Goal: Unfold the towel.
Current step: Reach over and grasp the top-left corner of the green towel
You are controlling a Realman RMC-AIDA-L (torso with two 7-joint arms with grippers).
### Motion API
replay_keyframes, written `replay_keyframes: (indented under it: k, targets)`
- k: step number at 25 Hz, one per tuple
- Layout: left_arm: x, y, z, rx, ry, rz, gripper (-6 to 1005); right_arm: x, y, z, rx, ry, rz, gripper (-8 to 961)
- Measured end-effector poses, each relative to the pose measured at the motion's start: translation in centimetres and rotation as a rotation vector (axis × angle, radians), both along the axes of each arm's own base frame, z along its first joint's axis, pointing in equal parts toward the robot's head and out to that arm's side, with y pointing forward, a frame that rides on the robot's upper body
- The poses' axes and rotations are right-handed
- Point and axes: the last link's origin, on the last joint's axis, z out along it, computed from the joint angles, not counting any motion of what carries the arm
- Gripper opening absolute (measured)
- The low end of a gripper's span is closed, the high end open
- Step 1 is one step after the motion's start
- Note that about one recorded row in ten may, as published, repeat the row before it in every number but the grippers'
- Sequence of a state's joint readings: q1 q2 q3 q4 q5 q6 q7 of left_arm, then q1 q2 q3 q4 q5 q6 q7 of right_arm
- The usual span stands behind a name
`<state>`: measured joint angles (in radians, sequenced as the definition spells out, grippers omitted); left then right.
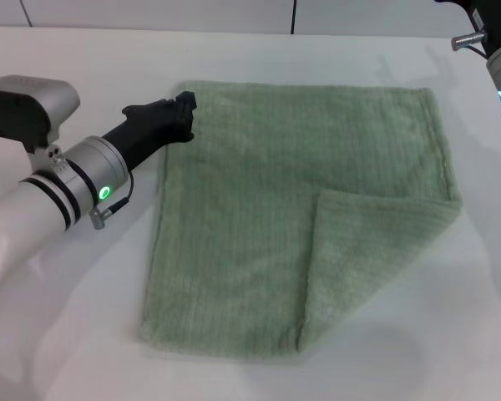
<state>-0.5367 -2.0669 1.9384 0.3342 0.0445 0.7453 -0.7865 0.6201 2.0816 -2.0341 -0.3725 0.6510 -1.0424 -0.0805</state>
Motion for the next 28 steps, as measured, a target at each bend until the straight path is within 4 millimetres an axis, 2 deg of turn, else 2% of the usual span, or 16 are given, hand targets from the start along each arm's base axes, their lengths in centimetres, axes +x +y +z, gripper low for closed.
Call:
replay_keyframes:
  k: [12, 28]
  targets:
    - [0.4, 0.3, -1.7, -0.070, 0.096, 0.021, 3, -0.4, 0.4, -0.3, -0.019, -0.006, -0.005, 818]
    - [0.4, 0.5, -1.9, -0.078, 0.118, 0.020, 4, -1.5, 1.5, -0.7, -0.052, -0.011, -0.013, 819]
